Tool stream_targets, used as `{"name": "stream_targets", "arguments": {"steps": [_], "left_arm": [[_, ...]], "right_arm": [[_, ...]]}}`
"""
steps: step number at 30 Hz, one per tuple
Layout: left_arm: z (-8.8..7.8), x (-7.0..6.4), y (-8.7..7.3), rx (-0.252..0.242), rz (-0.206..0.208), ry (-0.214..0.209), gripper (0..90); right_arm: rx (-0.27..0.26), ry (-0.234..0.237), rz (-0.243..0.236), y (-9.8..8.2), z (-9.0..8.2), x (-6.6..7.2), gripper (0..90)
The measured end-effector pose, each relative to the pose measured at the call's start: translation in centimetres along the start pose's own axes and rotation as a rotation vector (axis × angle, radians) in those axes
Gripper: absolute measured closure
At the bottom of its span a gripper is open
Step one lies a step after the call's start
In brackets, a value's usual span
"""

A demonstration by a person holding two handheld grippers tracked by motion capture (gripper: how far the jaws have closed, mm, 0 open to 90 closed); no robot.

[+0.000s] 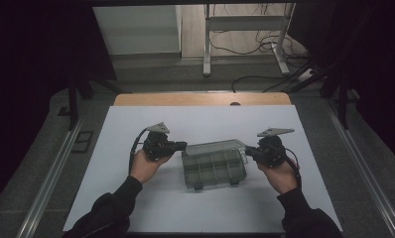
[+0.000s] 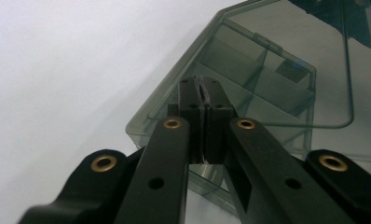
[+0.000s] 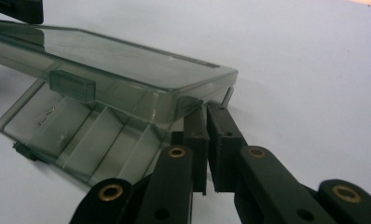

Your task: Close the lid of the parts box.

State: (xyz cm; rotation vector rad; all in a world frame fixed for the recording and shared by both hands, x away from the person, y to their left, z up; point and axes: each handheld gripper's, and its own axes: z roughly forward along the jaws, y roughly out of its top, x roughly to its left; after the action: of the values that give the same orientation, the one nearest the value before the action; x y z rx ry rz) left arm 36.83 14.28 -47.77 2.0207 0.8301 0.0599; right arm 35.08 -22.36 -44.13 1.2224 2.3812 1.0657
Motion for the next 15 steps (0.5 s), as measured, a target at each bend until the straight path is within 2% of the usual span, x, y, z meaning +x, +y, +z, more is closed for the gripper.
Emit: {"name": "stream_targets", "arguments": {"steps": [10, 15], "left_arm": [[0.1, -1.0, -0.7, 0.016, 0.006, -0.010, 88.7], [0.5, -1.8, -1.1, 0.044, 0.019, -0.012, 88.2]], "right_arm": [[0.025, 0.008, -0.007, -1.2, -0.8, -0.2, 88.5], [0.009, 0.014, -0.017, -1.5, -1.6, -0.4, 88.9]]}}
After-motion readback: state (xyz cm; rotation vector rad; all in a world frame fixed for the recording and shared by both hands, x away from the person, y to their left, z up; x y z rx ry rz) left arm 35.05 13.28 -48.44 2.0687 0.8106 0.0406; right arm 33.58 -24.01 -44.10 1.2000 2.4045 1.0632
